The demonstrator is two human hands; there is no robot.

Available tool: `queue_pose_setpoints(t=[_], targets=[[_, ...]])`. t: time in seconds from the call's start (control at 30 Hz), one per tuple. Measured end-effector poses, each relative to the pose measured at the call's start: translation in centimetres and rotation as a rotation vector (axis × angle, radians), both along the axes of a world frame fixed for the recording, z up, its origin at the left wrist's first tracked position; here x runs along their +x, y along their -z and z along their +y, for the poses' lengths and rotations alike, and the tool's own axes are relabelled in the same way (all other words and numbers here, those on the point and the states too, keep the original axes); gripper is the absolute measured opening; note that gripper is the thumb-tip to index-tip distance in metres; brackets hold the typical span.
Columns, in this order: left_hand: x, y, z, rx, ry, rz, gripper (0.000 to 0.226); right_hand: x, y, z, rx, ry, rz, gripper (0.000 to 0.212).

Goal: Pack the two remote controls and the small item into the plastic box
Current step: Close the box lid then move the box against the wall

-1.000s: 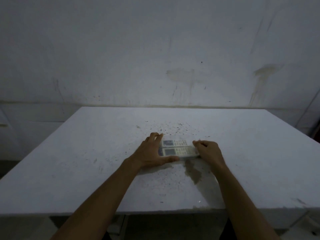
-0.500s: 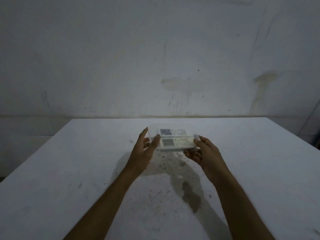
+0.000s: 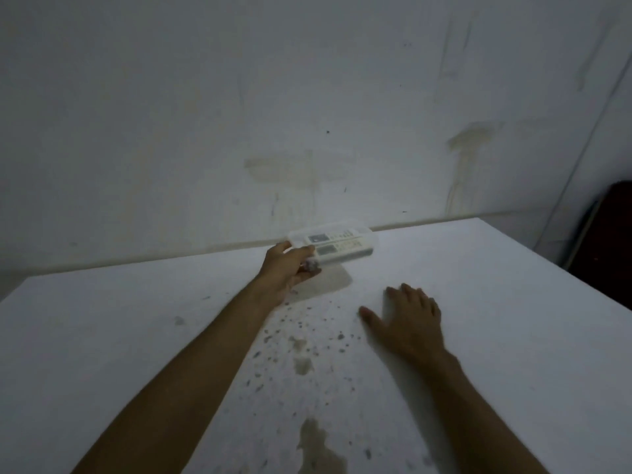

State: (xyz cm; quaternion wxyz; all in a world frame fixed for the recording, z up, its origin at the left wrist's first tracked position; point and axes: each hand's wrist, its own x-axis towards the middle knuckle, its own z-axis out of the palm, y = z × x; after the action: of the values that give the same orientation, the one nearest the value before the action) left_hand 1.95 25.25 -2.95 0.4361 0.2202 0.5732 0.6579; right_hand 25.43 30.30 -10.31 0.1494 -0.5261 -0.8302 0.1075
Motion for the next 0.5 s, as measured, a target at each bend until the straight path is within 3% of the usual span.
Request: queue_pose_setpoints(t=[0.1, 0.17, 0.23, 0.37, 0.43, 0.5], targets=[[1.8, 0.6, 7.2, -0.049, 0.052, 0.002, 0.032, 0.0, 0.7, 0.6, -0.051, 0.031, 0.022, 0.112], [2.3, 1.5, 10.6, -0.078, 0.071, 0.035, 0.045, -0.3, 0.4, 0.3, -0.071, 0.071, 0.051, 0.122], [3.2, 2.4, 13.7, -0.117, 0.085, 0.086, 0.054, -0.6, 0.4, 0.6, -0.092, 0.116, 0.076, 0.128], [4.7, 3.1, 18.2, -0.129, 0.091, 0.130, 0.046, -0.4, 1.1, 1.4, -0.089, 0.139, 0.062, 0.132], [5.0, 2.7, 19.6, -0.176, 0.088, 0.306, 0.046, -0.4, 1.2, 1.6, -0.099, 0.128, 0.050, 0.132], [5.0, 2.4, 20.2, -0.334, 0.120, 0.710, 0.045, -0.5, 1.4, 1.9, -0.099, 0.125, 0.043, 0.131]])
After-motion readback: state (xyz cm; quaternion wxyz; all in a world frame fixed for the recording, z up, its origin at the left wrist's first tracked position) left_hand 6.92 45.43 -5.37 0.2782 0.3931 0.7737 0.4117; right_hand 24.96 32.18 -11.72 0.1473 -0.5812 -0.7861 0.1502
